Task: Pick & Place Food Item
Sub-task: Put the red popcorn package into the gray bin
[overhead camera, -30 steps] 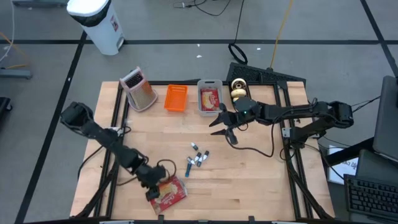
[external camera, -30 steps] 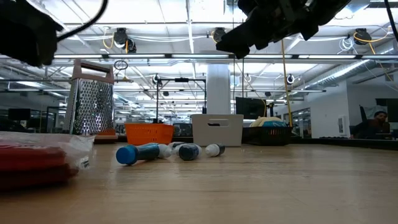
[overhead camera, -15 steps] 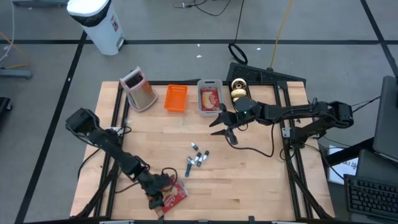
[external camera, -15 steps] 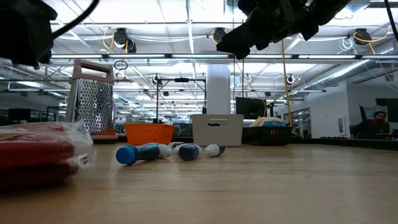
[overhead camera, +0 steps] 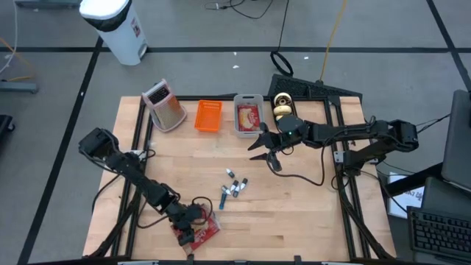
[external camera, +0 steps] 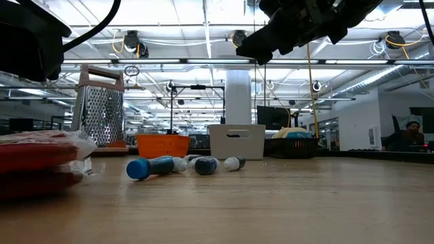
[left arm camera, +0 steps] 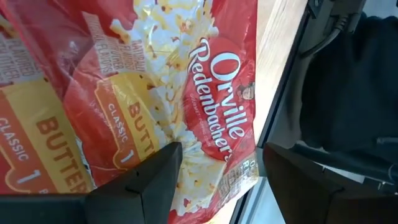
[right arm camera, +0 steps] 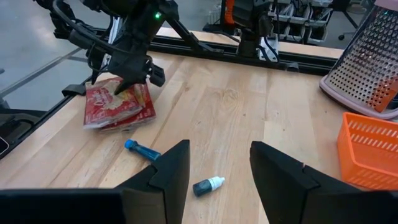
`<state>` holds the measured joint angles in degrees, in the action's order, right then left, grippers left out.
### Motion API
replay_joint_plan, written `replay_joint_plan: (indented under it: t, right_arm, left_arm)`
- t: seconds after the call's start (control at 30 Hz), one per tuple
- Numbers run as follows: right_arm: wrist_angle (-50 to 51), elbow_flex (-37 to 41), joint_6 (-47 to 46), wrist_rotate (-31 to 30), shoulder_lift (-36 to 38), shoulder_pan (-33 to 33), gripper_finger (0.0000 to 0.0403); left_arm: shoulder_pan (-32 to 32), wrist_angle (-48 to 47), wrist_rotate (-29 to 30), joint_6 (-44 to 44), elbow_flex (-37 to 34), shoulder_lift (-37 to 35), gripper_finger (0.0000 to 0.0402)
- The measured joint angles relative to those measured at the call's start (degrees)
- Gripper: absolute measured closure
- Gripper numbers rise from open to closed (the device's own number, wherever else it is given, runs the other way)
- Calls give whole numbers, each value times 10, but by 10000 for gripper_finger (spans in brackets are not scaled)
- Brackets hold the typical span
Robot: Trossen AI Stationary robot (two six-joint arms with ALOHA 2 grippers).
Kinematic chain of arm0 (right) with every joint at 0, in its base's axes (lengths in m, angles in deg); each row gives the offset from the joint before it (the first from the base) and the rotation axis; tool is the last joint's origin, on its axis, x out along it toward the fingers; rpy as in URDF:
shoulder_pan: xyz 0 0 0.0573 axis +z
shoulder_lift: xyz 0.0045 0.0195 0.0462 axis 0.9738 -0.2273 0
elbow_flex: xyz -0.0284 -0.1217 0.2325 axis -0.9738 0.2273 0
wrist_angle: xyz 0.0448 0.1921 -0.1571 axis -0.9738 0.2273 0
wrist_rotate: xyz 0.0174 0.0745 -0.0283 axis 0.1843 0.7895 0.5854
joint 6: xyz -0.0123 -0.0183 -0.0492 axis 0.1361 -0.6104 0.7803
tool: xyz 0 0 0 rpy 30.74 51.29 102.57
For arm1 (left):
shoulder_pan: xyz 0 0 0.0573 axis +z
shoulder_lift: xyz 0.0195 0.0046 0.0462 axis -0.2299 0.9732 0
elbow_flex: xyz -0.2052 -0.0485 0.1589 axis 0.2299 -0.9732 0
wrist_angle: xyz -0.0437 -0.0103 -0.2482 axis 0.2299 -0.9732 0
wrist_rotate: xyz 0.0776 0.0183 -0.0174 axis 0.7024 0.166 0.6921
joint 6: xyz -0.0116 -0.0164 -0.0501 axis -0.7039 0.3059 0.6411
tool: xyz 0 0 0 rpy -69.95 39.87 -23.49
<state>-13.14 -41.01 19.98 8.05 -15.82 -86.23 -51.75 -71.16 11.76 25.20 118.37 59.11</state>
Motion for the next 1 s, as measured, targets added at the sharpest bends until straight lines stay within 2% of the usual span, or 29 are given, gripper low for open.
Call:
replay_joint_plan:
  t: [0.2,0.37,0.53,0.7,0.87,1.0]
  right_arm:
    - [0,0,0,0,0,0,248]
    - [0,0,0,0,0,0,248]
    - [0,0,0,0,0,0,248]
    - [3,0,0,0,0,0,248]
    - [4,0,0,0,0,0,248]
    - [5,0,0,1,0,0,248]
  left_arm:
    - [11,-31,-2,6,1,0,170]
    - [22,-82,5,-14,-2,-28,218]
    - [29,-229,75,-6,-8,-101,280]
    - [29,-329,155,-5,-10,-164,315]
    - [29,-431,164,48,-9,-204,331]
    - [23,-434,163,74,-9,-215,330]
